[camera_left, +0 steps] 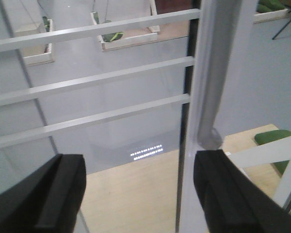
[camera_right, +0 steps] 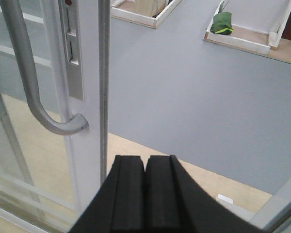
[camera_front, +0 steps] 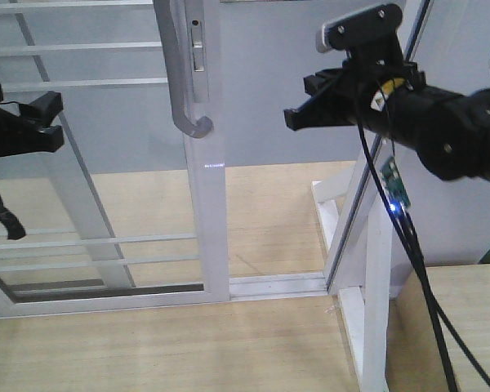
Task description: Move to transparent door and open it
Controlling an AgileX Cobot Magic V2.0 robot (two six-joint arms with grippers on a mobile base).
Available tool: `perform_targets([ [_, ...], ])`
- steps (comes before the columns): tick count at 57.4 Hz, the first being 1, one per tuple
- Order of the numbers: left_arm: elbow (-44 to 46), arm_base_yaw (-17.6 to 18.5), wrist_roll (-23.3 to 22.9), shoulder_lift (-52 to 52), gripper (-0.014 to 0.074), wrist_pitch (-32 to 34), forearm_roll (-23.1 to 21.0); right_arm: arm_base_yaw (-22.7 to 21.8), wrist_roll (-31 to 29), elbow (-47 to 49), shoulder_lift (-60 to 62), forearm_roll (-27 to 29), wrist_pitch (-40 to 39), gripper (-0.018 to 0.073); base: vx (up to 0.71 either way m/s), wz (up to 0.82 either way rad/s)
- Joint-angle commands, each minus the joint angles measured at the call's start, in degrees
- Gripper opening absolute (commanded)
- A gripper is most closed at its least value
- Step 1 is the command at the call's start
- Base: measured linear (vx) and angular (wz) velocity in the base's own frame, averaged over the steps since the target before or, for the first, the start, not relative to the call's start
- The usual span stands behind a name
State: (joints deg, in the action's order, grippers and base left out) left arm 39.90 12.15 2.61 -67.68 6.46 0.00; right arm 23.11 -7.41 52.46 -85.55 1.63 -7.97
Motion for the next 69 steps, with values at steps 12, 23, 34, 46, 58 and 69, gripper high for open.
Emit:
perform_targets([
  [12, 10.71, 3.85, -2.61, -11.60, 0.0578, 11.60, 0.42, -0.20, -0.76, -16.36, 16.52, -0.32, -12.26, -0.0001, 0.00, 0.00],
  [23, 18.09, 3.85, -3.22, -19.59, 0.0578, 12.44, 0.42, -0.20, -1.44, -20.34, 20.84, -0.20, -12.37, -0.0001, 0.00, 0.00],
  [34, 24.93, 3.78, -3.67, -26.29, 0.0578, 12.38, -1.09, -0.20, -1.38, -20.34, 21.05, -0.10, -12.68, -0.0001, 0.00, 0.00],
  [46, 32.28, 3.78, -3.61, -32.88, 0.0563, 12.34, -2.73, -0.20, -1.38, -20.34, 21.05, -0.10, -12.68, -0.0001, 0.00, 0.00],
  [58, 36.24, 3.78, -3.30, -35.95, 0.0432, 11.63, -4.20, -0.20, -1.43, -20.34, 21.05, -0.10, -12.31, 0.0000, 0.00, 0.00],
  [69, 36.10, 3.25, -2.61, -35.95, 0.0085, 10.31, -4.28, -0.20, -1.43, -20.34, 21.05, -0.10, -12.20, 0.0000, 0.00, 0.00],
])
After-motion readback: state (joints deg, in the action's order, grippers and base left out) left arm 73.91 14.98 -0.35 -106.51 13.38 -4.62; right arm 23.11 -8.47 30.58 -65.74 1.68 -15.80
